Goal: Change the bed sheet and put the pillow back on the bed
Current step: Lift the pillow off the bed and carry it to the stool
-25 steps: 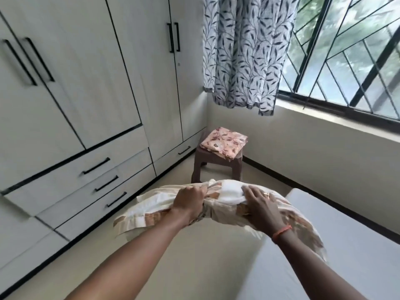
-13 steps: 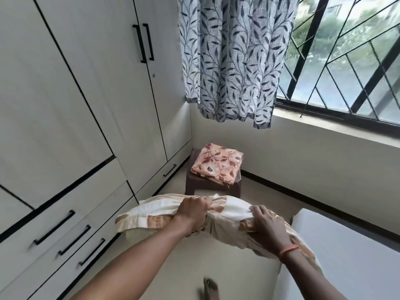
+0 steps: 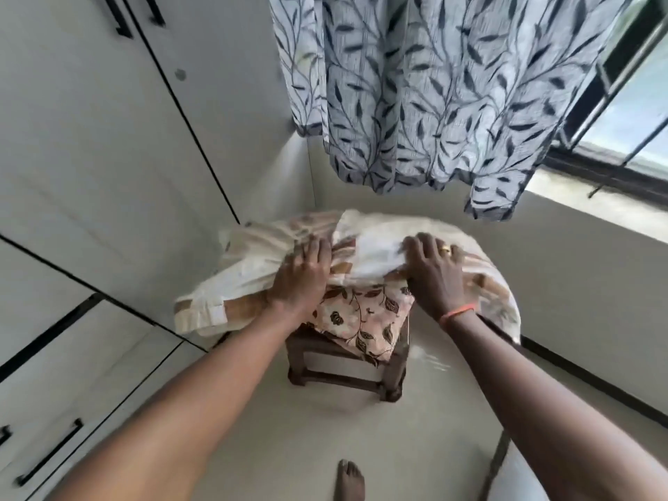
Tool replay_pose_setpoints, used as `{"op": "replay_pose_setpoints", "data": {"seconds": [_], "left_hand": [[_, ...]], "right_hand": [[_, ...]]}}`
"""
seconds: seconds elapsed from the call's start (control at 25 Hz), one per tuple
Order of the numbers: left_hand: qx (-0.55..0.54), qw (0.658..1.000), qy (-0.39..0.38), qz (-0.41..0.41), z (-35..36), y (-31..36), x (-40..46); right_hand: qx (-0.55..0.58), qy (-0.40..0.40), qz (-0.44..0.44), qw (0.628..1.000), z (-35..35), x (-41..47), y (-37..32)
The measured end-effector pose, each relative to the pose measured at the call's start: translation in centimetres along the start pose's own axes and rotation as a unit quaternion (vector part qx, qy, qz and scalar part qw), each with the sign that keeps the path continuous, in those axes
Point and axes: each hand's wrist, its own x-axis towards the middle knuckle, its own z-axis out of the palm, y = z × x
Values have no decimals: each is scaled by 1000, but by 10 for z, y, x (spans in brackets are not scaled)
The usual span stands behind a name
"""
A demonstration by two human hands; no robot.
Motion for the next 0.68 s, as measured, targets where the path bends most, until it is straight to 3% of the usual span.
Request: {"op": "replay_pose_setpoints", "data": {"seconds": [0.12,0.28,0.36,0.68], "left_hand": [[17,994,-92,-48,72,11,43],[5,963,-263,-58,170,36,50],[13,950,-303,-72,190,48,33],[-5,945,-303,-123,189,68,31]], "right_hand": [[-10,-36,-15,999,87,45,18],[13,-193,-32,981,204,21,26],[11,-219,-27,975,225,-6,22],[35,-225,-13,974,217,-19,30]]}}
